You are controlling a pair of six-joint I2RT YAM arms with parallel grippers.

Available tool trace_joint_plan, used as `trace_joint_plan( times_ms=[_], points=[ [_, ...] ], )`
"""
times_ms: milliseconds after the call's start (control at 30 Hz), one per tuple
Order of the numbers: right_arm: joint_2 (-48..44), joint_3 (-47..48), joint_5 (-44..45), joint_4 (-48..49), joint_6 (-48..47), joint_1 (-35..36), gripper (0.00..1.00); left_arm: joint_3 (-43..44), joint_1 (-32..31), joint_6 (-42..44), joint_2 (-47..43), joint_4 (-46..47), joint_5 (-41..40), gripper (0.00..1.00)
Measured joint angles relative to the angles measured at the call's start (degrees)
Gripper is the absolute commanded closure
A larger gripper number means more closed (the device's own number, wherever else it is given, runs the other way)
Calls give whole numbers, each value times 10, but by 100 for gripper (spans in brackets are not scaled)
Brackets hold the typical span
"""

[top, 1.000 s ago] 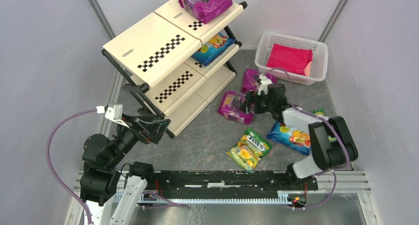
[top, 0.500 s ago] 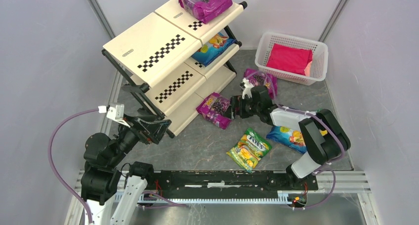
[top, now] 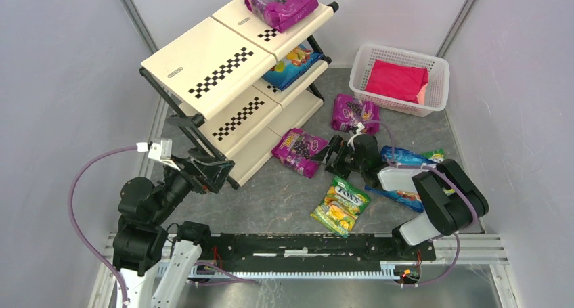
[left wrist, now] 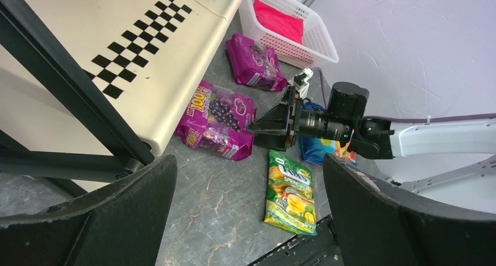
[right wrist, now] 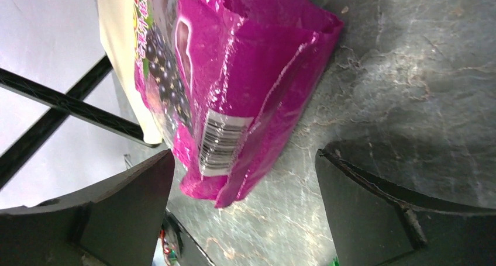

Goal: Place and organize the candy bags onto the shelf

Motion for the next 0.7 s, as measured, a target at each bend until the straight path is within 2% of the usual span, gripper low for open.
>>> trace_joint_plan(
  times_ms=[167, 367, 600, 700],
  points=[
    [37, 0, 28, 67, 62, 19, 3, 0, 0, 2, 0, 0, -10, 0],
    [82, 1, 51, 139, 114, 33, 23, -6, 0, 8, -6, 0, -24, 0],
    [98, 0, 73, 155, 124, 48, 32, -25, 0, 14, -7, -2, -36, 0],
    [97, -3, 76, 158, 117, 48, 40, -25, 0, 18, -6, -2, -37, 0]
  ],
)
